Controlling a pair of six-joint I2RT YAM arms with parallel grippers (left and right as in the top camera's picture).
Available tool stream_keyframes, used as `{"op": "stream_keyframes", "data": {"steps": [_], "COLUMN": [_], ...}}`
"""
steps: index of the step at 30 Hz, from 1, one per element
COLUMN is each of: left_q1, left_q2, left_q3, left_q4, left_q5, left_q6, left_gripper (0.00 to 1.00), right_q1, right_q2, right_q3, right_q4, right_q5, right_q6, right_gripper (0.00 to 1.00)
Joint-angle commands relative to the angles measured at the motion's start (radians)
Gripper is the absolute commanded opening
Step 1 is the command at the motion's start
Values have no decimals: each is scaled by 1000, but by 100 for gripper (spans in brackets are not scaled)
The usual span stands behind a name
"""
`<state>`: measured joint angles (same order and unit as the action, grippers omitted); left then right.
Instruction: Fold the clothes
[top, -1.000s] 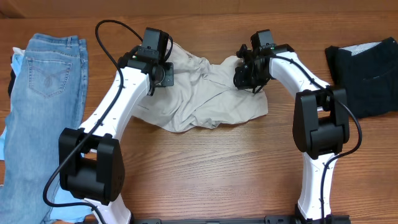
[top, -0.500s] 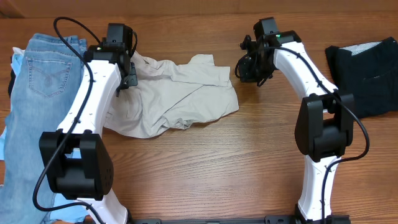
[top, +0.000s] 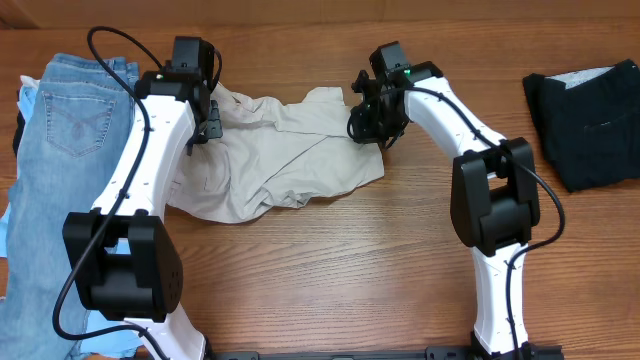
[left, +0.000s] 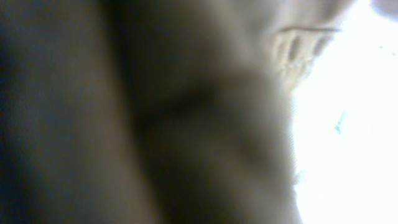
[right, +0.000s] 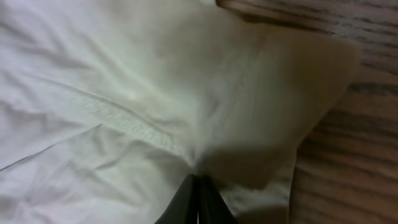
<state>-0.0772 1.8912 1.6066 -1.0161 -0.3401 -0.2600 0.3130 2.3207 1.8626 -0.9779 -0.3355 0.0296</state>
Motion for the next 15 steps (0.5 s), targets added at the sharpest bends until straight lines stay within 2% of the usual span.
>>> {"op": "stream_keyframes", "data": {"steps": [1, 5, 8, 13, 15], "left_q1": [-8, -64, -169, -356, -400], "left_q2": [-3, -3, -2, 19, 82], "left_q3": [97, 175, 177, 177, 177], "left_q4": [-61, -129, -120, 35, 87], "left_q5": [21, 71, 108, 113, 113], "left_q6": [-2, -2, -29, -106, -131], "left_gripper": [4, 4, 4, 4, 4], "right_q1": [-5, -5, -5, -5, -5], "right_q2": [44, 96, 128, 133, 133], "right_q3": [6, 6, 6, 6, 6], "right_q4": [23, 30, 30, 26, 22], "right_q5": [2, 4, 1, 0, -16], "right_q6": [21, 20, 20, 19, 6], "right_gripper": [4, 4, 4, 4, 4]}}
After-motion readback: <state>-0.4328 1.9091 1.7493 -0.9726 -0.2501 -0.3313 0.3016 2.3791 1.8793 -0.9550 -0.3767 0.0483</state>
